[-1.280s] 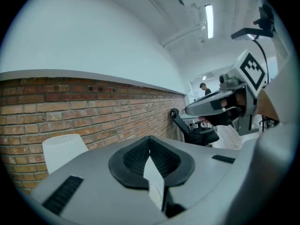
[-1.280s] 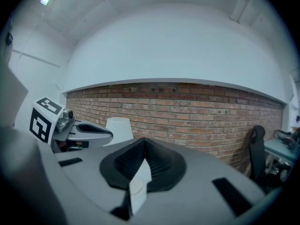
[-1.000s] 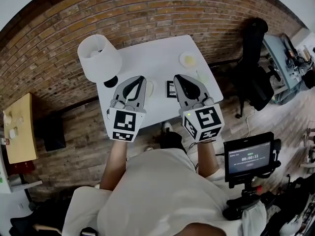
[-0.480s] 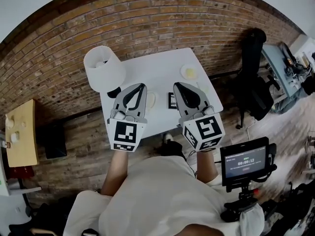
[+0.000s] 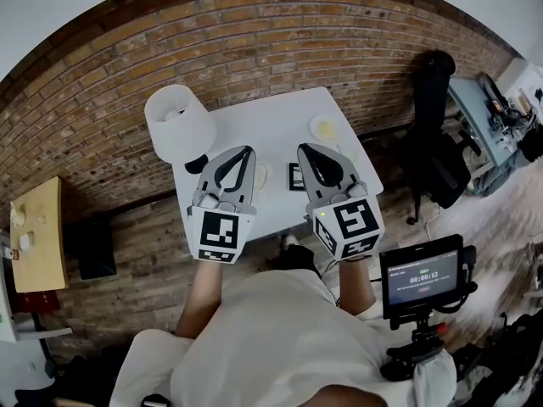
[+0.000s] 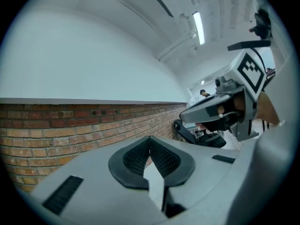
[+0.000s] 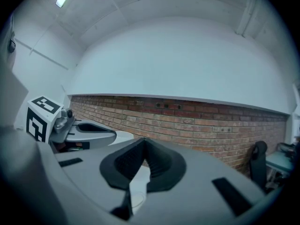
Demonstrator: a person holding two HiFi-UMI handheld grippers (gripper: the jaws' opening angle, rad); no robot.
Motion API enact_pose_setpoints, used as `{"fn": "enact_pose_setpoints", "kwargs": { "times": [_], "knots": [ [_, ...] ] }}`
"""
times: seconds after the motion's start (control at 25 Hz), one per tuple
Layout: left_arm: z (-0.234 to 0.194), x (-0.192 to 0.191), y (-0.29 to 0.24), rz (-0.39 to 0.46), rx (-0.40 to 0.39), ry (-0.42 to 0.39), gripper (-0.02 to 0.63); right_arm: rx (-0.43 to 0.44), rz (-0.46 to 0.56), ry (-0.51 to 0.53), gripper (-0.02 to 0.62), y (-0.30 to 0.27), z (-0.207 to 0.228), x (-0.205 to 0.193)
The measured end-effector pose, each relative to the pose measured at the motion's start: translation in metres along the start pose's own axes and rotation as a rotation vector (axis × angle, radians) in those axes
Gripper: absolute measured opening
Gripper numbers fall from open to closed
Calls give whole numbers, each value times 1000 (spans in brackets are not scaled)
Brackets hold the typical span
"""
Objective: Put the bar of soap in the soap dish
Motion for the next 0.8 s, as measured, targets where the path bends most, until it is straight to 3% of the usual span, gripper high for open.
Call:
{"fn": "enact_pose_setpoints", "kwargs": {
  "times": [0.8],
  "knots": [
    [4,-4,1,-9,4,3,8,-6,-28,5,3,1,1,-8]
  ]
}}
Point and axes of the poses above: the fingertips, and each gripper's own axes: y backward along the fingers, z to its right, x out of its top, the point moved 2 cm from there along y, backward along the fingers, and after that the axes turned 7 degrees about x, right-handed, at the moved point
